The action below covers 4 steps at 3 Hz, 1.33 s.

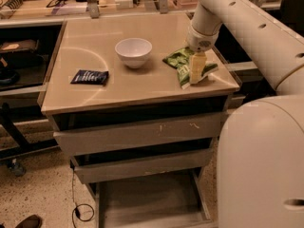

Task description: Place green jalapeno chip bag into bottom drawer

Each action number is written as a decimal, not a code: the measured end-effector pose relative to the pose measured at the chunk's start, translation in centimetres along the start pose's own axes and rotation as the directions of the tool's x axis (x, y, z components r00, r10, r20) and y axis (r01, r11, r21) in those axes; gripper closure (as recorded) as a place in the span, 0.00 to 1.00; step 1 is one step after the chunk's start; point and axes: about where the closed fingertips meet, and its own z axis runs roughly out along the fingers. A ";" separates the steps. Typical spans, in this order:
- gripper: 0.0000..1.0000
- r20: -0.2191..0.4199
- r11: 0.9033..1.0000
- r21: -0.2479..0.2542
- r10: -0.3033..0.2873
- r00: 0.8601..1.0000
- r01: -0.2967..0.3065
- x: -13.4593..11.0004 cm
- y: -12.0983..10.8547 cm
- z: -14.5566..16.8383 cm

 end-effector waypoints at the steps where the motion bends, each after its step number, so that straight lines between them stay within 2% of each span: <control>1: 0.42 0.000 1.000 0.000 0.000 1.000 0.000 0.0 0.0 0.0; 3: 0.89 0.000 1.000 0.000 0.000 1.000 0.000 0.0 0.0 0.0; 4: 1.00 0.003 1.000 0.004 0.008 1.000 -0.008 0.0 0.0 0.2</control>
Offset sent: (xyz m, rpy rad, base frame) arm 0.0000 0.0000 0.0000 0.0000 0.0000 0.0000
